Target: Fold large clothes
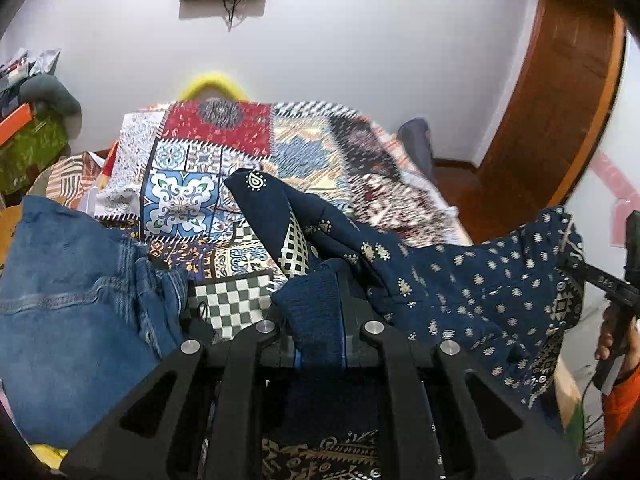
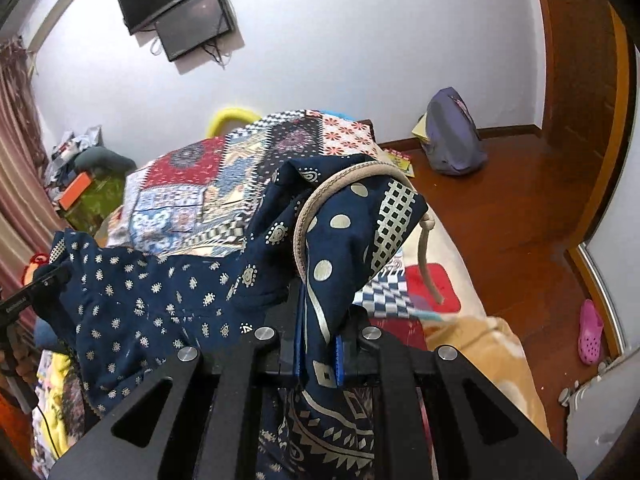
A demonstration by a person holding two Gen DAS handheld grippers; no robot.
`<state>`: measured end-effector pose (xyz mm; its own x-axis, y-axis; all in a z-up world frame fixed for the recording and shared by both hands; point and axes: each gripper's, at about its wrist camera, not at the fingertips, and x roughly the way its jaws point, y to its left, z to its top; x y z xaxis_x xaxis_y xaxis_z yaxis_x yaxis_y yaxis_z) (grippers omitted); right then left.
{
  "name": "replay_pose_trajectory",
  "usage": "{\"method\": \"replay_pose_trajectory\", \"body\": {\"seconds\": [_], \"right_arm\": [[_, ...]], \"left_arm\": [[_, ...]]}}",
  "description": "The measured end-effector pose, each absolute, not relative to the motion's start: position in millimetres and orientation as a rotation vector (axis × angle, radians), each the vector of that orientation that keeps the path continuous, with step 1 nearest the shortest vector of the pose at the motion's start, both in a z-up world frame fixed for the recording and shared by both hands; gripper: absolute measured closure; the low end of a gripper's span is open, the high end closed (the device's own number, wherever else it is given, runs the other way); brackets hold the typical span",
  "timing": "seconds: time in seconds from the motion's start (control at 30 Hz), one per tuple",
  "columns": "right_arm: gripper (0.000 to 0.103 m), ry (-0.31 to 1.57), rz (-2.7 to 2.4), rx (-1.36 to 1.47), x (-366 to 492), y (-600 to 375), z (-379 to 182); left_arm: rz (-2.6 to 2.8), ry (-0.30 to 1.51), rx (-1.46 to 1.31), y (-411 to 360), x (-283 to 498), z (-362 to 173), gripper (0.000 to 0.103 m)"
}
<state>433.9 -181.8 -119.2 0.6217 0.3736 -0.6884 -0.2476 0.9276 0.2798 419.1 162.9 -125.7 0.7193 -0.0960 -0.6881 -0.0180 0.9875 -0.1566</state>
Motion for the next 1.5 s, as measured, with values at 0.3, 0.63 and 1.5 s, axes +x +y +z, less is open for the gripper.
{"method": "replay_pose_trajectory", "body": {"seconds": [0.3, 0.63, 1.5], "right_arm": [[0.093, 0.912, 0.302, 0.107, 482, -167, -168], [0.081, 0.917, 0.221, -0.010, 467, -174, -157], [0.020, 0.872, 0.307, -0.062, 273, -199, -92]], "left_arm": [[0.003, 0.892, -0.146, 178, 471, -186, 0.091], [0.075, 0.938, -0.134, 188, 459, -183, 0.063], [-0.032, 0.933, -0.090, 163, 226, -133, 0.010]]}}
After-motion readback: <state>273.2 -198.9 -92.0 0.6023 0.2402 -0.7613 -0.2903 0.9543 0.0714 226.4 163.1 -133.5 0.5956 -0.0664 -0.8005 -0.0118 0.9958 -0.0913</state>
